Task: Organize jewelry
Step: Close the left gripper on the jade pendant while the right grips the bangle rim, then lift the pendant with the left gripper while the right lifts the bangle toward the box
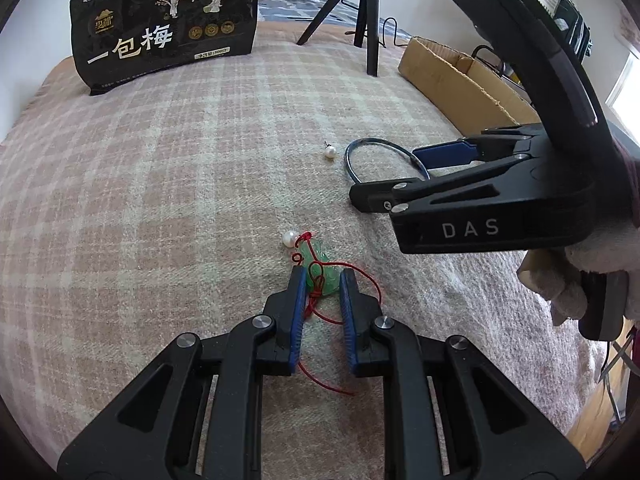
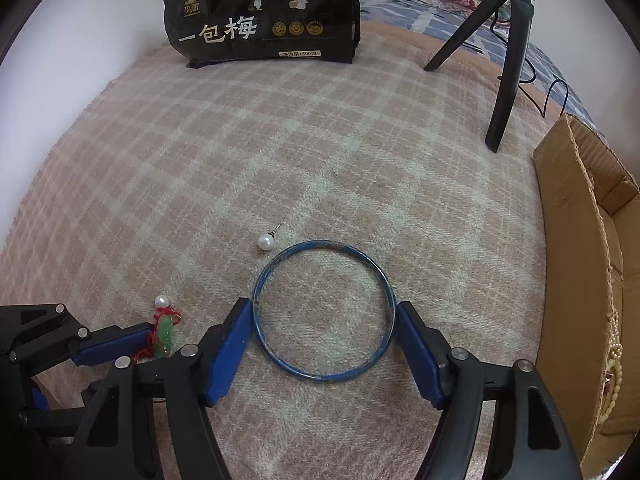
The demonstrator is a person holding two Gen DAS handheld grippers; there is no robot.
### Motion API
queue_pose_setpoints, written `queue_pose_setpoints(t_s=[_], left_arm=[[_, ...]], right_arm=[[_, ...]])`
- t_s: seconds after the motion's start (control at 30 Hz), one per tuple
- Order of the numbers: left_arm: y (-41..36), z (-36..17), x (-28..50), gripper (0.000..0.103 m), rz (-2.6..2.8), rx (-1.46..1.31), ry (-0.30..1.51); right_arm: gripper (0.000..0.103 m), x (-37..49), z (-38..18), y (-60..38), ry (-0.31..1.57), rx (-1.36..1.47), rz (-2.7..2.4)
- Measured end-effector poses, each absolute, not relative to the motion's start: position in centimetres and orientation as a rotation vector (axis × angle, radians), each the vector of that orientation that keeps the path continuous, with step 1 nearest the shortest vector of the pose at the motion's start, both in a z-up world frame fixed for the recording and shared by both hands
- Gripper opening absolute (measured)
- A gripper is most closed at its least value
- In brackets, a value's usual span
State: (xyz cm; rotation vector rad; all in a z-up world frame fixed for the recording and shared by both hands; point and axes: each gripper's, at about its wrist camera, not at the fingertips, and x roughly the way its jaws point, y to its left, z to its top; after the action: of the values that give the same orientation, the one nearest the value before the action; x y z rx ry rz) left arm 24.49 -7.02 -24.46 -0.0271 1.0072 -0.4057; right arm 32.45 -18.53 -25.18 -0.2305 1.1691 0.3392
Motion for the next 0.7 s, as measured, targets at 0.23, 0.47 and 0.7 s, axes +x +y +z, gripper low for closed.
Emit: queue_pose_setpoints(t_s=[0.23, 0.47, 0.7], left_arm=[[-6.3, -23.7, 23.6, 0.015, -0.404, -0.076, 1.006], [-6.1, -22.3, 22.6, 0.015, -0.402, -0.084, 0.982], [-6.1, -19.6, 21.9, 0.015, -0.408, -0.076, 0.934]], right_arm=[[0.073, 30.9, -23.9, -19.1, 1.140, -0.204, 0.349], [0.073, 29.2, -21.7, -20.0, 1.100, -0.162, 0.358], [0.073, 27.5, -19.0, -21.4, 1.050, -0.135, 0.356]])
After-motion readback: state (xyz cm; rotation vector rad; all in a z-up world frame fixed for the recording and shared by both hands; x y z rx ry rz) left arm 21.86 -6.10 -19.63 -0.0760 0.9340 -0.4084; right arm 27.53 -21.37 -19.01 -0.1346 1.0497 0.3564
